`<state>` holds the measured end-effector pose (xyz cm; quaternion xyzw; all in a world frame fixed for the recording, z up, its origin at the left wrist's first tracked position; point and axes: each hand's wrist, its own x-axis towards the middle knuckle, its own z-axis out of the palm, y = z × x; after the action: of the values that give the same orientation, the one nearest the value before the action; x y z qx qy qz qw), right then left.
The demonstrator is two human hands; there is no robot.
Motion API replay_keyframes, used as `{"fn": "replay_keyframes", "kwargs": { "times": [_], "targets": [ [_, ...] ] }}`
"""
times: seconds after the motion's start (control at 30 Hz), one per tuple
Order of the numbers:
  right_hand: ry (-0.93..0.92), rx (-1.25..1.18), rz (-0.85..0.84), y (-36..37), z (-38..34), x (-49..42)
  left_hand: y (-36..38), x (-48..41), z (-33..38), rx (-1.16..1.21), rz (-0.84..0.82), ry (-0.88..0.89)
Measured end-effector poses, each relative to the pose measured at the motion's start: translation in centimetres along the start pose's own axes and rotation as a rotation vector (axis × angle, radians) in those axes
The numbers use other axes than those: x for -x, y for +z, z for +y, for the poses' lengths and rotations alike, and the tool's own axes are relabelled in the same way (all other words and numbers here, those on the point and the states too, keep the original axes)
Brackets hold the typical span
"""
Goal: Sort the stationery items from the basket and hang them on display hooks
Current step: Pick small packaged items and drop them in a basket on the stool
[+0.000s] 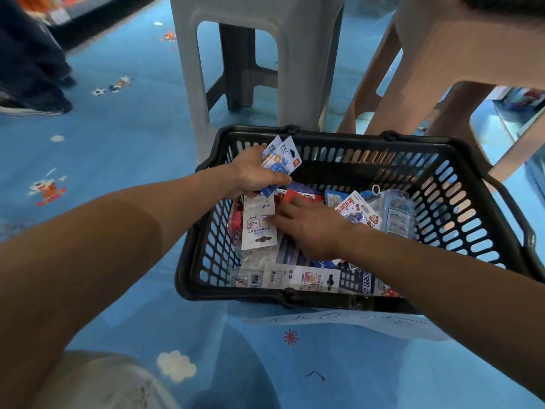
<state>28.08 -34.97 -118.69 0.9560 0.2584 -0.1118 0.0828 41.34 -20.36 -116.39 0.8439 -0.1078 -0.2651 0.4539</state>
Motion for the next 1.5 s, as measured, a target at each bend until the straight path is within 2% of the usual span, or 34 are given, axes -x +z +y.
{"fn": "replay_keyframes", "kwargs": {
  "times": [0.1, 0.23, 0.27, 0.37, 0.47, 0.63, 0.77, 0.93, 1.07, 1.2, 1.23, 1.33, 1.37, 1.5],
  "targets": [
    [-0.092, 0.083, -0.017, 0.8, -1.5, -1.3, -0.2, 0.0, -0.2, 0.008, 0.01, -0.003],
    [-0.075, 0.105, 0.124, 0.4, -1.5, -2.7, -0.1, 0.2, -0.2, 0.108, 0.0, -0.033],
    [-0.06, 0.022, 0.179, 0.0, -1.1, -2.8, -0.1, 0.2, -0.1, 0.128, -0.001, -0.033],
    [0.142, -0.506, 0.364, -1.5, 0.8, -2.2, -0.2, 0.5, 0.3, 0.205, -0.011, -0.001],
    [0.372, -0.896, 0.402, -1.8, 3.1, -1.1, -0.1, 0.5, 0.5, 0.306, -0.003, 0.002],
    [0.528, -1.412, 0.408, -1.1, 4.1, 0.1, 0.1, 0.6, 0.6, 0.293, 0.005, -0.006],
    [0.616, -1.626, 0.477, -2.0, 4.6, 0.6, -0.3, 0.8, 0.9, 0.294, -0.01, -0.024],
    [0.836, -1.674, 0.45, -1.5, 6.2, 1.4, -0.6, 1.1, 1.1, 0.279, 0.01, -0.034],
    [1.086, -1.653, 0.429, -0.7, 8.4, 3.4, -0.5, 1.0, 0.9, 0.263, 0.018, -0.033],
    [1.272, -1.665, 0.522, -0.2, 9.2, 3.9, -0.4, 0.9, 1.0, 0.261, -0.004, -0.033],
    [1.275, -1.611, 0.531, 0.1, 9.2, 3.8, -0.3, 0.9, 1.0, 0.259, -0.008, -0.031],
    [1.237, -1.136, 0.472, 0.5, 8.1, 3.4, 0.1, 0.8, 1.0, 0.258, -0.026, -0.02],
    [1.183, -1.06, 0.427, 0.3, 7.5, 3.2, 0.2, 0.8, 1.0, 0.253, -0.036, -0.015],
    [0.968, -1.046, 0.323, -0.2, 6.2, 2.7, 0.5, 0.7, 0.6, 0.207, -0.087, -0.002]
  ]
}}
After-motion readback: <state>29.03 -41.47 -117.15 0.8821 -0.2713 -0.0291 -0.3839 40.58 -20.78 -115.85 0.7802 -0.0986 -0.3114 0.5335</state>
